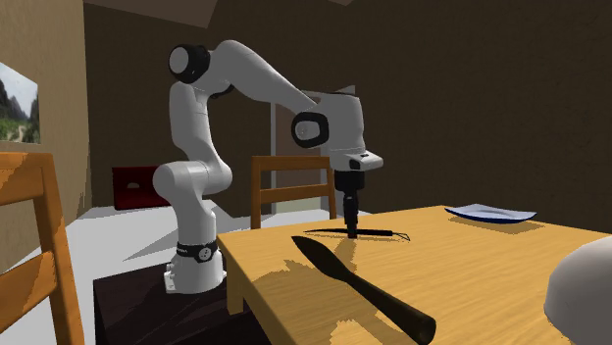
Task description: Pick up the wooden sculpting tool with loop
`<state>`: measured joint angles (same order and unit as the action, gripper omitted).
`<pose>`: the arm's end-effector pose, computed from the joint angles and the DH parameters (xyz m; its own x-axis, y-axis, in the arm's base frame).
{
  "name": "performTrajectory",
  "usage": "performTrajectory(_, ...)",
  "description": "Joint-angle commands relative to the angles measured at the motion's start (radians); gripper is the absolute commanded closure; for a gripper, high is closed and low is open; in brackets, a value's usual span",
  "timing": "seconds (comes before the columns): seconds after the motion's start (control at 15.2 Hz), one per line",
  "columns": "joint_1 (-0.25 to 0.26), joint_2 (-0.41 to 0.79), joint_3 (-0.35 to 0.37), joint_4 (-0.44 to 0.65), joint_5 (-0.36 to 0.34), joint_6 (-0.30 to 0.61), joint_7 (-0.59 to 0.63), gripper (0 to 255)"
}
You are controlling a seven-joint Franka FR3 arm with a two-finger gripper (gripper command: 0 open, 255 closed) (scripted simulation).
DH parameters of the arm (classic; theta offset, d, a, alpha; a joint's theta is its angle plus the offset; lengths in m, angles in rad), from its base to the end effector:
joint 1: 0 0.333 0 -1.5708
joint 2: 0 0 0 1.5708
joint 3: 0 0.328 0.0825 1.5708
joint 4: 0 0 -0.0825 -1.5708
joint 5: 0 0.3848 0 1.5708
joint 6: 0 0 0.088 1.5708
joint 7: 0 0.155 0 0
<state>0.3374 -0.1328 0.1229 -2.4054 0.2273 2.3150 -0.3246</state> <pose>0.4256 0.2241 0.3329 0.8067 0.5856 0.0788 0.5906 -0.7950 -0.1382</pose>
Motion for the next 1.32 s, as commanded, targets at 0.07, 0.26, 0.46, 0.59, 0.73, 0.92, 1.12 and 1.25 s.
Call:
performTrajectory(0.07, 0.001, 0.005, 0.001, -0.004, 0.001, 0.009, -0.001, 255)
performTrajectory(0.26, 0.000, 0.001, 0.000, -0.005, 0.001, 0.006, -0.001, 255)
performTrajectory(0.46, 0.001, -0.006, 0.001, -0.002, 0.000, -0.003, 0.003, 255)
performTrajectory(0.59, 0.000, 0.003, 0.000, -0.003, 0.001, 0.006, -0.001, 255)
performTrajectory(0.73, -0.001, -0.013, -0.001, 0.009, -0.003, -0.022, 0.003, 255)
performTrajectory(0.92, -0.002, -0.035, -0.002, 0.029, -0.007, -0.064, 0.010, 255)
performTrajectory(1.12, -0.004, -0.056, -0.004, 0.051, -0.011, -0.106, 0.017, 255)
performTrajectory(1.25, -0.005, -0.068, -0.005, 0.067, -0.014, -0.134, 0.021, 255)
